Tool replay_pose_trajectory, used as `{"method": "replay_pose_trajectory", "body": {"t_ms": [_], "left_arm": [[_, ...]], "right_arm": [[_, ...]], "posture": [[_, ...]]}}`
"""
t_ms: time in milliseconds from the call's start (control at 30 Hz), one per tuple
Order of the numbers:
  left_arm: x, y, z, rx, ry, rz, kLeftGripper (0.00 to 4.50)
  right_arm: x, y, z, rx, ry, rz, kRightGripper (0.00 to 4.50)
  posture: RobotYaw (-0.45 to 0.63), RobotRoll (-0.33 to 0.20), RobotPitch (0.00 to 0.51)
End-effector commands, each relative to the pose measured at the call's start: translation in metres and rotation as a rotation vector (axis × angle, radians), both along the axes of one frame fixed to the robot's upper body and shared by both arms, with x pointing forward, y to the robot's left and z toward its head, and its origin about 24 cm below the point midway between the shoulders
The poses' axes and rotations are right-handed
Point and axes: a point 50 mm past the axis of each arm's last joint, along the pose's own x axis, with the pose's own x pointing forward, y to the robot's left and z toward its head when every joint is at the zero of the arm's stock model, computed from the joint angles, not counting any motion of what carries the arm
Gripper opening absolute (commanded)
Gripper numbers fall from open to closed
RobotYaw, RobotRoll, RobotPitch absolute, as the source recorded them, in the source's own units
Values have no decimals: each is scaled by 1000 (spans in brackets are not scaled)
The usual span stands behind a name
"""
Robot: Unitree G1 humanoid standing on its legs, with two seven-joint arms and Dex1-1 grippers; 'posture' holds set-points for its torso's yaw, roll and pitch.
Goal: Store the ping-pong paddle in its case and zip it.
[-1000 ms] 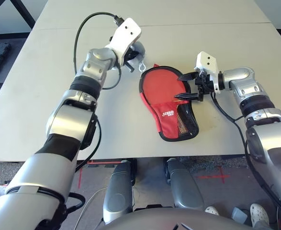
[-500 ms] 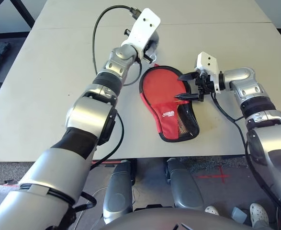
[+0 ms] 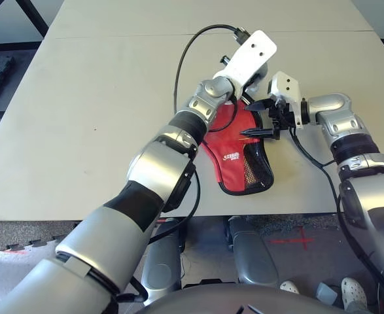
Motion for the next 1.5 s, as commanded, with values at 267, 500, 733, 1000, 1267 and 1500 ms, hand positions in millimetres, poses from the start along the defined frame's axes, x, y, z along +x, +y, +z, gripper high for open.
{"method": "replay_pose_trajectory", "body": {"t_ms": [267,500,733,1000,1267,1500], "left_arm": [[0,-2,40,-95,-85,-62,4485],[14,32,64,-98,-139,-5,4485],[25,86,71,-31,-148,4,4485],[7,129,40,9,-18,-149,4485],[-39,131,1,45,114,-270,4485],[-48,129,-26,62,196,-251,4485]], "right_arm": [[-11,-1,-42,-70,136,-19,4500],[-10,0,-42,-72,134,-19,4500],[-10,1,-42,-69,129,-22,4500],[-9,0,-43,-69,128,-24,4500],[-8,-1,-42,-76,129,-24,4500],[-6,-1,-37,-85,123,-22,4500]], "posture": [[-87,0,243],[-71,0,238],[-53,0,234],[-31,0,232],[-11,0,225],[-14,0,221]]}}
